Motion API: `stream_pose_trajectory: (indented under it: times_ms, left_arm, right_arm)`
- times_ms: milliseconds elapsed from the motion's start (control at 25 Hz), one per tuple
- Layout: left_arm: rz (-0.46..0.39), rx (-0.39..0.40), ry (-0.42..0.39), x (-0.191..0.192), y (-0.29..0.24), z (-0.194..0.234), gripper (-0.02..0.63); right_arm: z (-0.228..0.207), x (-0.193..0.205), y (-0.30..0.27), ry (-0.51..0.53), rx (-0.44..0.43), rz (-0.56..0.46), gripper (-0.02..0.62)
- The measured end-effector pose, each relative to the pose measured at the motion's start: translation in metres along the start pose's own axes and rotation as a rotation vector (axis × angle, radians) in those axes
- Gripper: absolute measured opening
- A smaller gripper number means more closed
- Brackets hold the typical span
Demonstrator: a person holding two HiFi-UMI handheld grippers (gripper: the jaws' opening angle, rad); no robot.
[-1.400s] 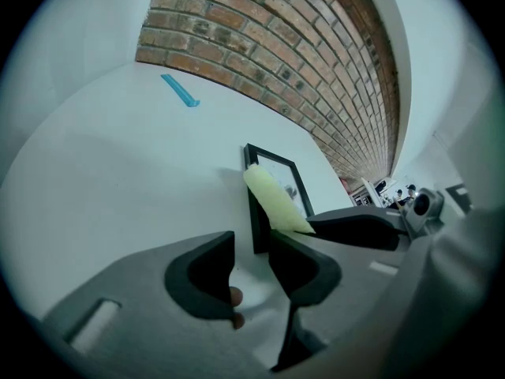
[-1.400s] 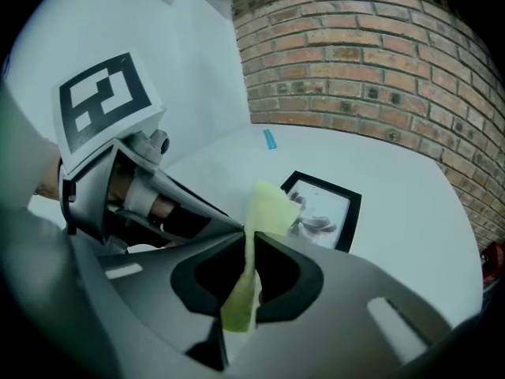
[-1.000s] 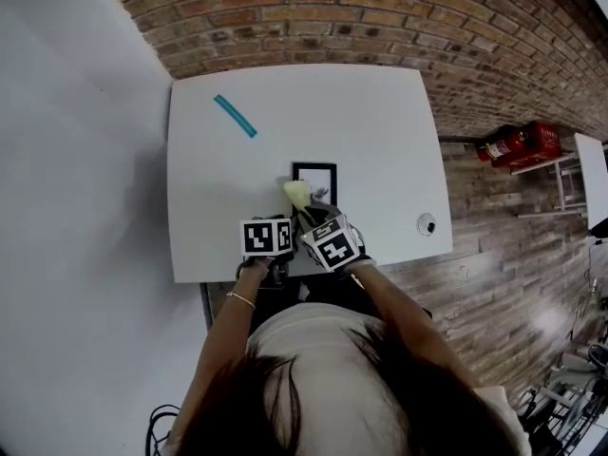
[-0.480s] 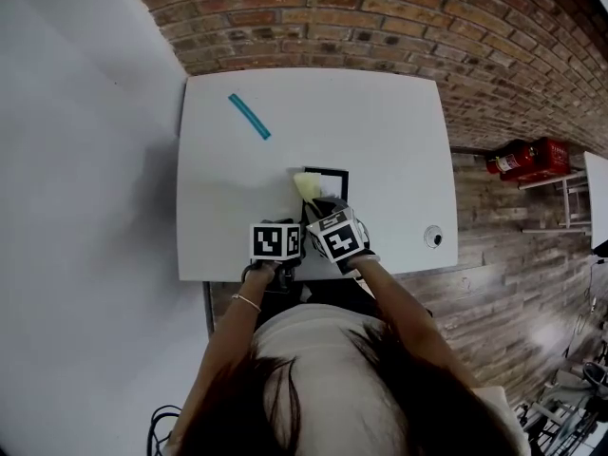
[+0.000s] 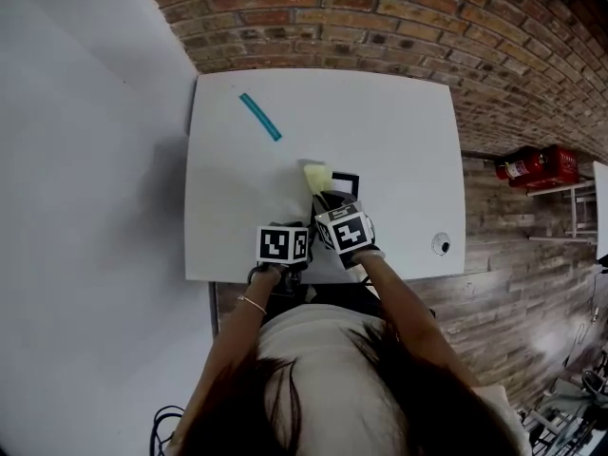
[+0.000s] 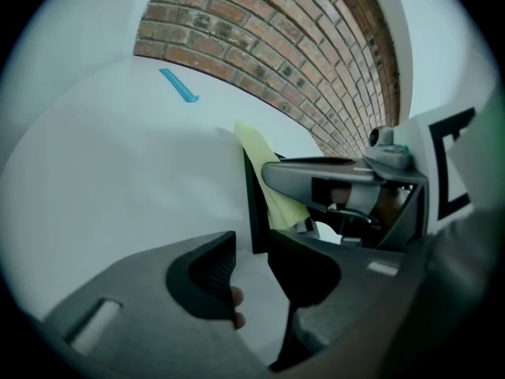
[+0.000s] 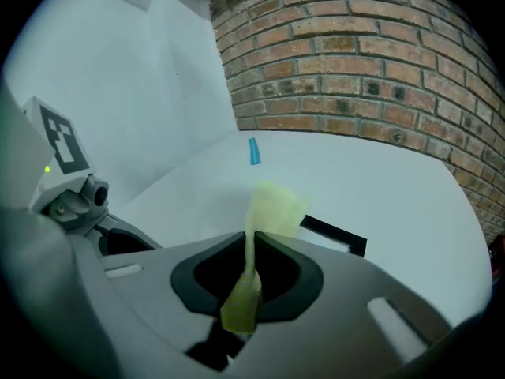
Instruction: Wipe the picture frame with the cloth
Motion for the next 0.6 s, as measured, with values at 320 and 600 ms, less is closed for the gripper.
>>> stream_pose_trajectory:
  times_ms: [320,600]
  left_arm:
    - [0.006,0.053,0.042,-0.001,-0.003,-0.001,0.106]
    - [0.01,0.057,0.04,-0.001,-0.002,-0.002,0.105]
  right_arm:
    - [-0.009,-0.015,-0.011,-0.042,-0.003,-0.01,0.037]
    - [-0.013,-0.022,-0.016,-0.077,-0.005,-0.02,0.037]
Point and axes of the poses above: the fingertips, and each gripper's own axes: y backward along the fingers, z to its left, x out of its underside, the point moved 3 cm from there along y, backward along the fingers, and after that the axes turned 14 degrees about -y, right-handed, at the moved point
